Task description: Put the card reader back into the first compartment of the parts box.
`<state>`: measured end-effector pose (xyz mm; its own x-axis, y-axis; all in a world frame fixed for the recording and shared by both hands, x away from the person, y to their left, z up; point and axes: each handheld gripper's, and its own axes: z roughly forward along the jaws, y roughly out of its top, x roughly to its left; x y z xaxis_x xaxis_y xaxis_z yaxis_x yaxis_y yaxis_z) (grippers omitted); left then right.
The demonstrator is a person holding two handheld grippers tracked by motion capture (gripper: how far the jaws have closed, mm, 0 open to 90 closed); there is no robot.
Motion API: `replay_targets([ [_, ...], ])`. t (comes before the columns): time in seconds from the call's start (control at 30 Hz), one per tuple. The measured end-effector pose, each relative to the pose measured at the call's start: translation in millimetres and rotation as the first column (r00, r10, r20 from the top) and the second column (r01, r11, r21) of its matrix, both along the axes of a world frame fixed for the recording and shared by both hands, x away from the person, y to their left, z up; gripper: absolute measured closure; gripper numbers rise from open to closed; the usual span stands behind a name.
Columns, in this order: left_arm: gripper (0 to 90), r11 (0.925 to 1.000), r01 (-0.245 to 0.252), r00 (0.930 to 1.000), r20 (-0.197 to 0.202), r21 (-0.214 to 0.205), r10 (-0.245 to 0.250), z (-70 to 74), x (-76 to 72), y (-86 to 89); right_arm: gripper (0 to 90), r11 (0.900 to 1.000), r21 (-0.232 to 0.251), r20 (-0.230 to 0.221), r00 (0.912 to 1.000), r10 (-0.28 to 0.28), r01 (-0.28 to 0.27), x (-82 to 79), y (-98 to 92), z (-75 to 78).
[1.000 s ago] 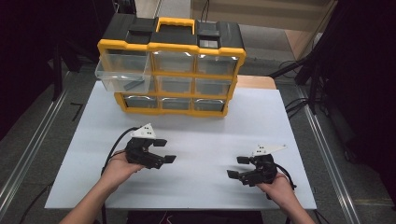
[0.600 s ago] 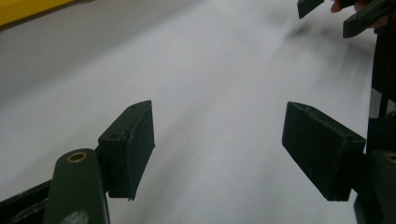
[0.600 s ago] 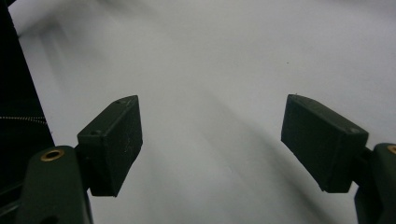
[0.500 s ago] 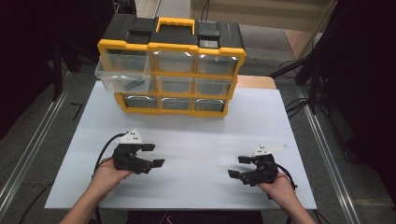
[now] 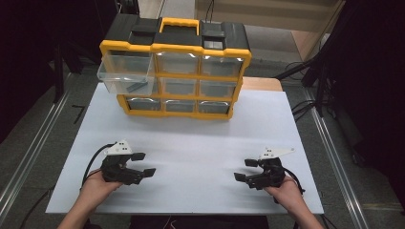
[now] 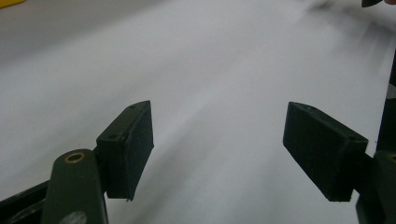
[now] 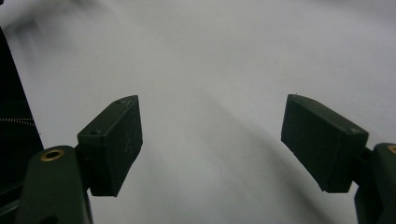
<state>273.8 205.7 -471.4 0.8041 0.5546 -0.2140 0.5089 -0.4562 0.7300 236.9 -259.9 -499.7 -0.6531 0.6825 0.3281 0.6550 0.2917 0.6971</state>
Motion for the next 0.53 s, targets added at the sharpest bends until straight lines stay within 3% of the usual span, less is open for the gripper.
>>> replay_targets([
  [0.53, 26.1, 0.9998, -0.012, 0.9999, -0.011, 0.013, 0.012, -2.7, -2.9, 4.9, 18.4, 0.9999, 0.01, -0.014, 0.9999, 0.003, -0.003, 0.3, 0.2, -0.8],
])
